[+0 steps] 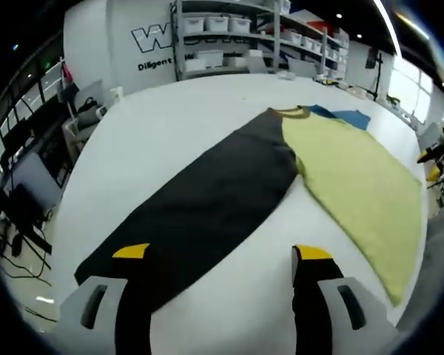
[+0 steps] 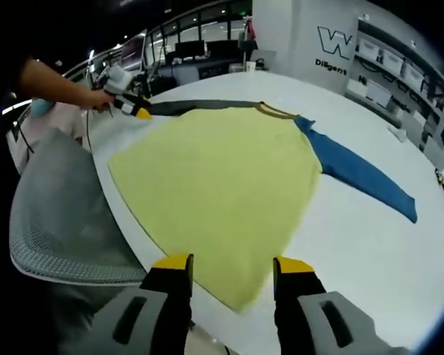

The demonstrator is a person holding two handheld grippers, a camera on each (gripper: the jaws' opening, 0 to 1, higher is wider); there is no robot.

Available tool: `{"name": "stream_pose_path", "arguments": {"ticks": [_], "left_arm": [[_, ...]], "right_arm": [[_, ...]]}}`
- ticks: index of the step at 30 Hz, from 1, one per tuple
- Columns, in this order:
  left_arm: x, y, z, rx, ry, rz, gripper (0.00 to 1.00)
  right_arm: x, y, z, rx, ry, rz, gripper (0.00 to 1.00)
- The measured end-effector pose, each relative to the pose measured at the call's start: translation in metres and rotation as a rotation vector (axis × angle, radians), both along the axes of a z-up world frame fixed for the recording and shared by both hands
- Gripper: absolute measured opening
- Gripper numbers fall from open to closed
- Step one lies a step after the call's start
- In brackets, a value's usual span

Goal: Fold the garment on the visible template until the final outline fits inside the template.

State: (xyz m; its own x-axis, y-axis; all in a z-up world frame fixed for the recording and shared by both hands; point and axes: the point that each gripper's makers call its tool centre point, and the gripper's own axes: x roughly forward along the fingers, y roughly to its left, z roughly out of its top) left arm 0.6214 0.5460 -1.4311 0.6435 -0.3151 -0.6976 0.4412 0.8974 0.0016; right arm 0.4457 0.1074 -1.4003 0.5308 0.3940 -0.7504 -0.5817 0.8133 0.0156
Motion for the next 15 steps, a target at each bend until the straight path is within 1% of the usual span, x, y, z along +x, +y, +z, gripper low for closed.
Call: {"name": "stream_pose_path", "arguments": {"ticks": [1,3,5,7,11,15], "left_arm": [[0.000,0.001,-0.003,-0.006,0.013,0.010,0.81],[0.000,0.003,-0.005,-0.015,0.020,0.017,0.87],[-0.002,0.003,-0.009,-0.035,0.046,0.035,0.91],[-0.001,0.002,-0.008,-0.028,0.026,0.021,0.93],[0.006,0.003,-0.008,-0.044,0.024,0.029,0.97],[0.014,0.008,-0.008,-0.047,0.021,0.041,0.97]], "right_arm": [[0.001,0.000,0.001,0.003,-0.004,-0.001,0.48],[0.004,0.003,0.004,0.019,-0.018,-0.004,0.56],[0.005,0.005,0.007,0.031,-0.027,-0.010,0.62],[0.006,0.005,0.008,0.031,-0.031,-0.009,0.63],[0.006,0.003,0.008,0.026,-0.032,-0.014,0.63],[0.007,0.001,0.008,0.024,-0.028,-0.025,0.62]]}}
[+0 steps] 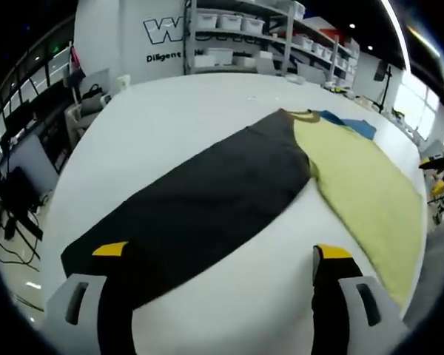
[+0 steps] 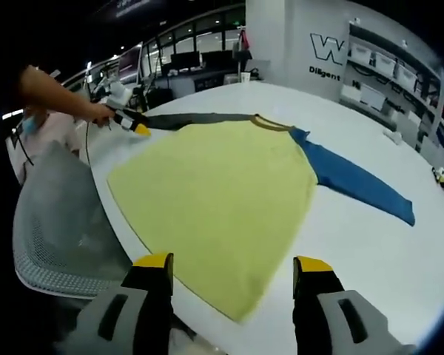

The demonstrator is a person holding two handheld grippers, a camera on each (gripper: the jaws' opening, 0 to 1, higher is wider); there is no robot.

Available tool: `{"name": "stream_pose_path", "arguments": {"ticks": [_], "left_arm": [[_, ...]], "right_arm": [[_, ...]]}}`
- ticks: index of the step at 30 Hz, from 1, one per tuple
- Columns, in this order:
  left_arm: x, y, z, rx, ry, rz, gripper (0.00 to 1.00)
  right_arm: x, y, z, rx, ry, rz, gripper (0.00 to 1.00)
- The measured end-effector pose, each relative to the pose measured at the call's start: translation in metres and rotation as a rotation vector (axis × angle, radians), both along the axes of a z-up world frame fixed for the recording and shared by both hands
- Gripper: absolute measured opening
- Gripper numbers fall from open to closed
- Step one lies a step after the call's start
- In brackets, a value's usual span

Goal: Fold the garment on the visible template until the final outline fits inside the template.

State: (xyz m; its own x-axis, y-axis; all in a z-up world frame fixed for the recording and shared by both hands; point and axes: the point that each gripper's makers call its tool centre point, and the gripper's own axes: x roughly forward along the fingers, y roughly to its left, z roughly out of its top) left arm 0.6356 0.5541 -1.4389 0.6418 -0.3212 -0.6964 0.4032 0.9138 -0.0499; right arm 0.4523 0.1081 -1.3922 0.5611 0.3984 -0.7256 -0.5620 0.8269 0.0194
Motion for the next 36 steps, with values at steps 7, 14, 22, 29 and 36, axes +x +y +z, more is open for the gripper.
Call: {"name": "stream_pose_path", "arguments": {"ticks": [7,14,22,29,36], "left_arm": [[0.009,0.007,0.000,0.008,0.004,0.005,0.95],[0.001,0.000,0.003,0.005,-0.011,-0.001,0.99],[-0.008,-0.012,0.030,-0.014,-0.090,-0.026,0.99],[-0.016,-0.018,0.044,-0.059,-0.086,0.000,0.99],[-0.028,-0.039,0.059,-0.134,-0.140,-0.009,0.99]], "right_arm": [[0.001,-0.005,0.003,-0.008,-0.005,-0.013,0.62],[0.017,-0.024,0.009,-0.017,-0.029,-0.035,0.63],[0.055,-0.054,0.021,-0.027,-0.082,-0.050,0.65],[0.079,-0.081,0.023,-0.043,-0.116,-0.047,0.69],[0.101,-0.112,0.021,-0.047,-0.120,-0.071,0.73]]}}
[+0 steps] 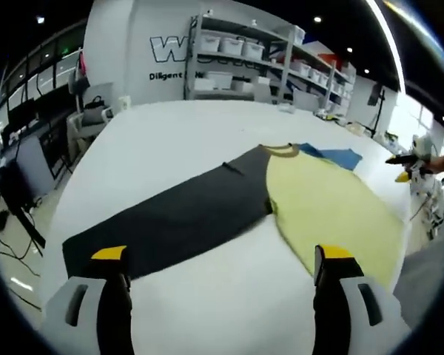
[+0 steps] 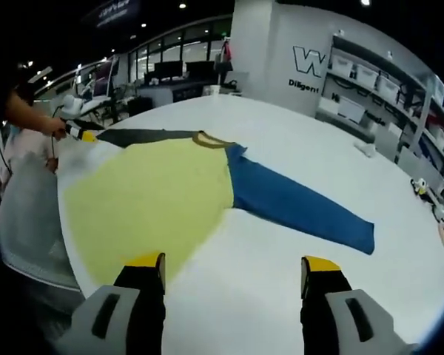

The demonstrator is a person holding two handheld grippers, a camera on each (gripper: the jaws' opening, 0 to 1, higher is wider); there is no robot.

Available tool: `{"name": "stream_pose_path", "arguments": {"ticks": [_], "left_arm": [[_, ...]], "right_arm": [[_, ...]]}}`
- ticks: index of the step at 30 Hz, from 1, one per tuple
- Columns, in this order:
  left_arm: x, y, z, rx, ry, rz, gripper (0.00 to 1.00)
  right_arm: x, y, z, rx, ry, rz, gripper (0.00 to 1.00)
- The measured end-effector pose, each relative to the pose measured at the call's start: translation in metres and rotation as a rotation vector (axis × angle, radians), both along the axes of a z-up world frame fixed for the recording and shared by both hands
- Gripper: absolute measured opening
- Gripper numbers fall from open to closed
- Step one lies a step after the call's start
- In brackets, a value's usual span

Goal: Fold the garment on the visible template until the final outline fits inside the template.

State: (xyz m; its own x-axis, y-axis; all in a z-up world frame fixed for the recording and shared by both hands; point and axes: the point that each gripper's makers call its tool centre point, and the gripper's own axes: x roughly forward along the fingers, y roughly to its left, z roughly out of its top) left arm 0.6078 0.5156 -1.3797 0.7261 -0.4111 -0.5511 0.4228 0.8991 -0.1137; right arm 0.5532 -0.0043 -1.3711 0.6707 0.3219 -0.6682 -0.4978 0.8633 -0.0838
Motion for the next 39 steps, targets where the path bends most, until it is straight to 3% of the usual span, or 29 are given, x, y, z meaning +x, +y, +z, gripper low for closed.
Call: {"name": "stream_pose_path", "arguments": {"ticks": [5,8,16,23,28,33,39], "left_arm": [[-0.007,-0.006,0.002,-0.011,0.029,0.011,0.99],[-0.011,-0.012,0.005,0.002,0.010,-0.017,0.99],[-0.027,-0.039,0.012,0.043,-0.033,-0.160,0.99],[-0.045,-0.069,0.018,0.033,-0.056,-0.302,0.99],[-0.050,-0.077,0.014,0.058,-0.039,-0.333,0.99],[-0.056,-0.093,0.018,0.000,-0.012,-0.359,0.99],[-0.064,-0.106,0.020,-0.003,-0.004,-0.393,0.99]], "right_arm": [[0.013,-0.010,0.001,0.002,-0.013,0.005,0.75],[0.021,-0.017,-0.001,0.002,-0.018,0.003,0.77],[0.044,-0.034,-0.006,-0.012,-0.021,0.016,0.82],[0.060,-0.046,-0.010,-0.021,-0.017,0.024,0.83],[0.068,-0.051,-0.013,-0.024,-0.015,0.028,0.84],[0.073,-0.058,-0.022,-0.026,0.007,0.014,0.85],[0.087,-0.073,-0.033,-0.013,0.031,-0.023,0.86]]}}
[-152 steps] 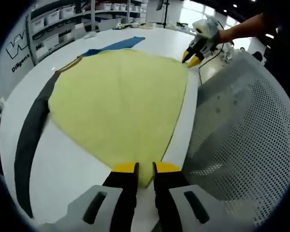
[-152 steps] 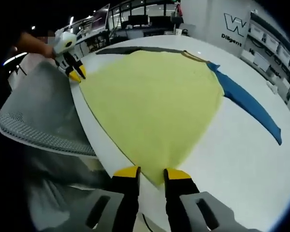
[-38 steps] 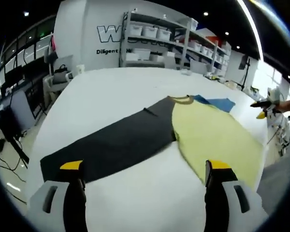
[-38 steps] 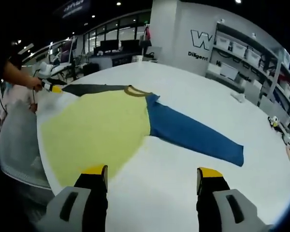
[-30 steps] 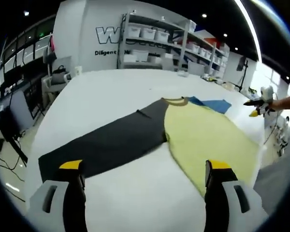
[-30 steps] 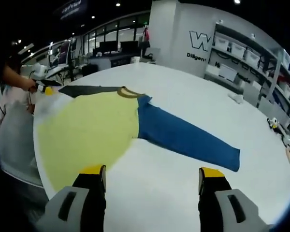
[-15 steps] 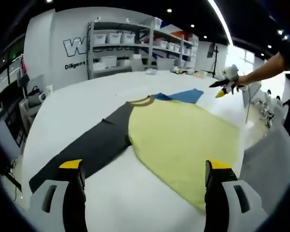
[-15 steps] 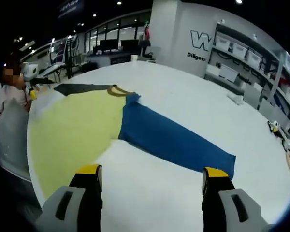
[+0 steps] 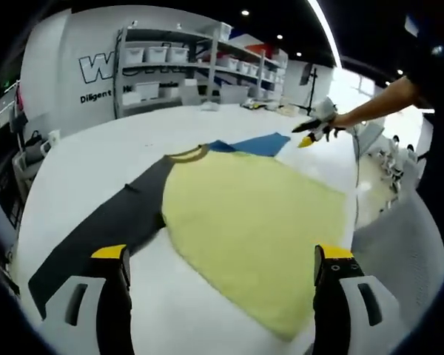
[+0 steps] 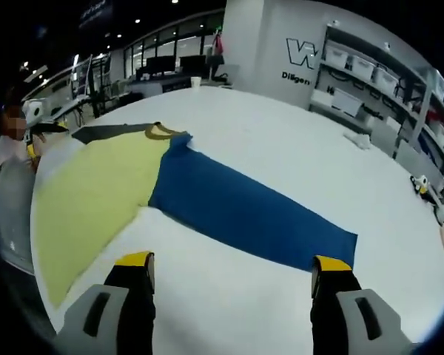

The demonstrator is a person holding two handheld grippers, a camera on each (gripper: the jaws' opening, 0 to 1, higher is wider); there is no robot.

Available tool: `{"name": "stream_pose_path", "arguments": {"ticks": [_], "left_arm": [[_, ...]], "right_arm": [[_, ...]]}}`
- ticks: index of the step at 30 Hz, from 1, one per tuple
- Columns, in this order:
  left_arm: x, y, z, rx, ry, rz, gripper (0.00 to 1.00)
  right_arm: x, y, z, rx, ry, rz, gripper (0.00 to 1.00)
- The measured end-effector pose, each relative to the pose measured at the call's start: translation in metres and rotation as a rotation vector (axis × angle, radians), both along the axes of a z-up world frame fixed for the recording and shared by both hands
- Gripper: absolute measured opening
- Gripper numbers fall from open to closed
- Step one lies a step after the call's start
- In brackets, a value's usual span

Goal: Fold the garment on the visible template until the final outline fits inside the template.

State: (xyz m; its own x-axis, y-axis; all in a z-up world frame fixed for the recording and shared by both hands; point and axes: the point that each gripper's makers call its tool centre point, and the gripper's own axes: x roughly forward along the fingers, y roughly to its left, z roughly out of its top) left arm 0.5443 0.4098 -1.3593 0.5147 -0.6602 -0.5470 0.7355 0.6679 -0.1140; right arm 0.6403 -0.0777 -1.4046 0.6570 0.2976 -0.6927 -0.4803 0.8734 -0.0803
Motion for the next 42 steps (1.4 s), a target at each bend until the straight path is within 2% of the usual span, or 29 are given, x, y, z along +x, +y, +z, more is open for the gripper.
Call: {"name": "stream_pose_path", "arguments": {"ticks": [13,18,20,21,22,25,27,31,35,38,39,42], "left_arm": [[-0.001,-0.006,0.006,-0.002,0.015,0.008,0.96],[0.000,-0.007,0.006,0.002,0.020,0.013,0.96],[0.001,-0.008,0.004,0.003,0.030,0.014,0.96],[0.001,-0.009,0.003,0.003,0.032,0.012,0.96],[0.002,-0.010,0.002,0.003,0.033,0.011,0.96],[0.005,-0.014,0.000,0.003,0.040,0.010,0.96],[0.007,-0.017,0.001,0.000,0.038,0.011,0.96],[0.004,-0.024,0.006,-0.009,0.031,0.000,0.96],[-0.004,-0.025,0.007,0.007,0.037,-0.018,0.96],[-0.006,-0.022,0.007,0.011,0.036,-0.019,0.95],[-0.006,-0.021,0.007,0.014,0.040,-0.014,0.95],[-0.007,-0.016,0.004,0.016,0.049,0.000,0.95]], "right_arm": [[0.020,-0.017,-0.036,0.007,0.068,-0.029,0.87],[0.017,-0.024,-0.043,0.020,0.103,-0.062,0.86],[0.015,-0.028,-0.041,0.020,0.097,-0.071,0.85],[0.011,-0.032,-0.044,0.027,0.128,-0.099,0.85],[0.012,-0.034,-0.041,0.040,0.103,-0.127,0.87],[0.003,-0.033,-0.040,0.021,0.120,-0.087,0.86],[0.010,-0.033,-0.032,0.000,0.060,-0.052,0.85],[0.020,-0.033,-0.034,0.039,0.074,-0.063,0.87],[0.028,-0.030,-0.039,0.039,0.070,-0.061,0.89],[0.030,-0.033,-0.044,0.041,0.083,-0.075,0.90],[0.033,-0.034,-0.043,0.044,0.064,-0.070,0.89],[0.032,-0.038,-0.041,0.053,0.067,-0.084,0.87]]}}
